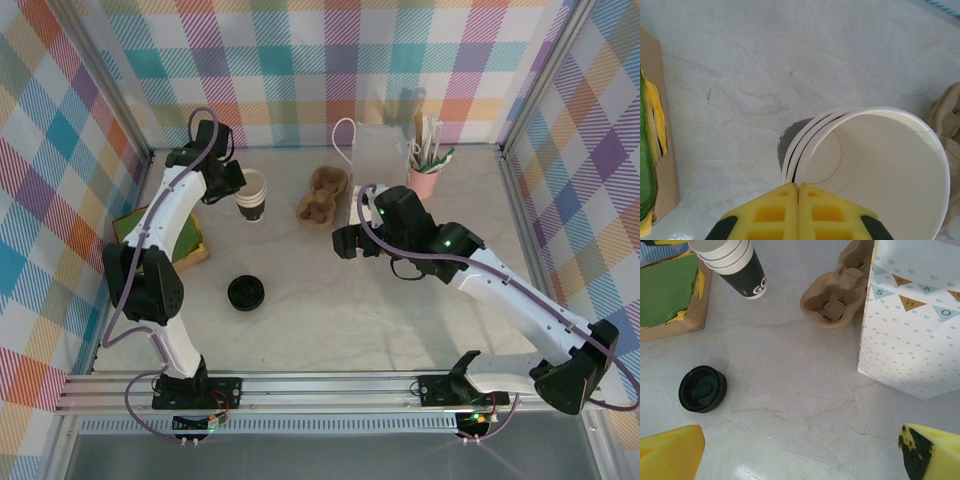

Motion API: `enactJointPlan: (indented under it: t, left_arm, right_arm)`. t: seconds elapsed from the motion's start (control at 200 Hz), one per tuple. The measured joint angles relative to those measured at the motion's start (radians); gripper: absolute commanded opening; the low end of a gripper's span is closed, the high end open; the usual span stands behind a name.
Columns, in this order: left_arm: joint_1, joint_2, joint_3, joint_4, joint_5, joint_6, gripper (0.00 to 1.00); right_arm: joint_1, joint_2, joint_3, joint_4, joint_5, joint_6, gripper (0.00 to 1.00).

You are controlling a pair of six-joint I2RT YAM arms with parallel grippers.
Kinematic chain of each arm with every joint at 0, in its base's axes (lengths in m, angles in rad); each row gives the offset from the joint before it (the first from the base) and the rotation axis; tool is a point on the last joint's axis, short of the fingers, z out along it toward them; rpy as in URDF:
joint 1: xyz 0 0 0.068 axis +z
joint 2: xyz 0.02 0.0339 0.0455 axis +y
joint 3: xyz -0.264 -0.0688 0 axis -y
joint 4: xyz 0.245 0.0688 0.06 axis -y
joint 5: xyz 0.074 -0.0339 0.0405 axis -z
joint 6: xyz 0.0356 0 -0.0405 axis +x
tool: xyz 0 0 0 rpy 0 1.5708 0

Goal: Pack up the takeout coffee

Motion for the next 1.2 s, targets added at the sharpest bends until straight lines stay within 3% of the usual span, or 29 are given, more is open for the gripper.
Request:
enactJointPlan:
  t: [0.375,1.2]
  left_arm:
    - [0.0,-0.072,0.011,0.001,0.024,-0.011,0.0]
    - [0.002,0.003,-0.073,0.031,0.042,-0.011,0.0]
  right_arm:
    - [0.0,-0.011,-0.018,0.004,0.003,0.02,0.99]
    - [0.0,-0.024,-0.027,0.004,0.007,0.021,0.99]
